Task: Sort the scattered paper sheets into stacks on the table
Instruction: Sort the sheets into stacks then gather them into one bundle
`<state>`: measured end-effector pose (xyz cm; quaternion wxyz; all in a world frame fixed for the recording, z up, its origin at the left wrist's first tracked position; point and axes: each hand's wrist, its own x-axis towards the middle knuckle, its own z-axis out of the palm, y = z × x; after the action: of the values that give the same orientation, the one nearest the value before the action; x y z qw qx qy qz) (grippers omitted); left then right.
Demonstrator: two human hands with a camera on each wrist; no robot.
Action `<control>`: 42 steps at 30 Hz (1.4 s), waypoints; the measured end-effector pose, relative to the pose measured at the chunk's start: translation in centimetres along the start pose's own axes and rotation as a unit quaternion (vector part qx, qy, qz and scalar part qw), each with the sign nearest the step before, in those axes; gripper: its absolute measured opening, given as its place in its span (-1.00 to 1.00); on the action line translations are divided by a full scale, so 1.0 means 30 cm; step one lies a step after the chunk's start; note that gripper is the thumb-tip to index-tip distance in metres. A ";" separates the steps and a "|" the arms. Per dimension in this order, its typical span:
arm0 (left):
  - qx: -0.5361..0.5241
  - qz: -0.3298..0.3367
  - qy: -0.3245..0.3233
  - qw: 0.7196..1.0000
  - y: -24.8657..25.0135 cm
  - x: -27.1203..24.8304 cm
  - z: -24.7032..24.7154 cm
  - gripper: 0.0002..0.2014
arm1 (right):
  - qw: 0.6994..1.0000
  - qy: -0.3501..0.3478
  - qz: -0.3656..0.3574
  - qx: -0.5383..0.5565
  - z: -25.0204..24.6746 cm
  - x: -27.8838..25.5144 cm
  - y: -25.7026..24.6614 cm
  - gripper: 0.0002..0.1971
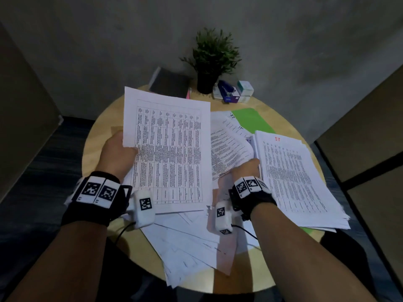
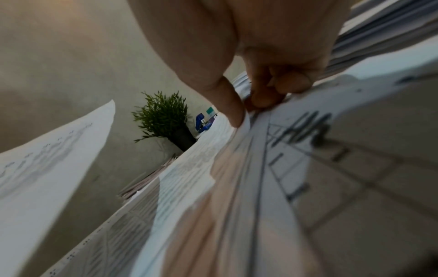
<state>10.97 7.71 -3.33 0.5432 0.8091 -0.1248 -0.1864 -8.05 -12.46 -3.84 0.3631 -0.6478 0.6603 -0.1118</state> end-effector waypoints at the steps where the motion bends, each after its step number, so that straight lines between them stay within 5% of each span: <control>1: -0.001 0.002 0.003 1.000 0.005 0.000 -0.003 -0.61 | 1.000 -0.011 -0.003 -0.004 -0.004 -0.001 -0.005 -0.39; 7: -0.009 0.000 0.004 1.000 0.027 -0.018 -0.007 -0.60 | 0.997 0.006 0.012 -0.077 0.046 0.003 -0.044 0.04; 12: -0.020 -0.005 0.008 1.000 0.024 -0.012 -0.012 -0.62 | 0.993 -0.040 -0.071 -0.081 0.058 0.000 -0.038 -0.44; 17: -0.049 -0.006 0.005 0.999 0.023 -0.002 -0.015 -0.64 | 0.994 0.038 -0.063 0.077 0.028 0.051 -0.051 -0.35; 23: -0.123 -0.010 -0.029 0.992 0.031 -0.010 0.003 -0.77 | 0.956 -0.069 -0.196 0.206 -0.138 0.076 -0.105 -0.75; 27: -0.133 0.003 -0.067 0.989 0.043 -0.020 0.014 -0.71 | 0.910 -0.203 -0.215 0.289 -0.233 0.033 -0.165 -0.73; 33: -0.163 0.009 -0.159 0.974 0.046 -0.042 0.016 -0.68 | 0.878 -0.294 -0.228 0.301 -0.234 -0.029 -0.232 -0.62; 39: -0.198 0.024 -0.082 0.976 0.037 -0.024 -0.003 -0.79 | 0.877 -0.318 -0.217 0.289 -0.200 -0.027 -0.257 -0.83; 42: -0.182 0.040 0.003 0.982 0.023 -0.001 -0.019 -0.75 | 0.917 -0.268 -0.157 0.250 -0.190 0.006 -0.221 -0.86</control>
<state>11.19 7.95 -2.50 0.6889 0.6916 -0.1190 -0.1813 -6.45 -15.38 4.25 0.6543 -0.6370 0.3786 -0.1510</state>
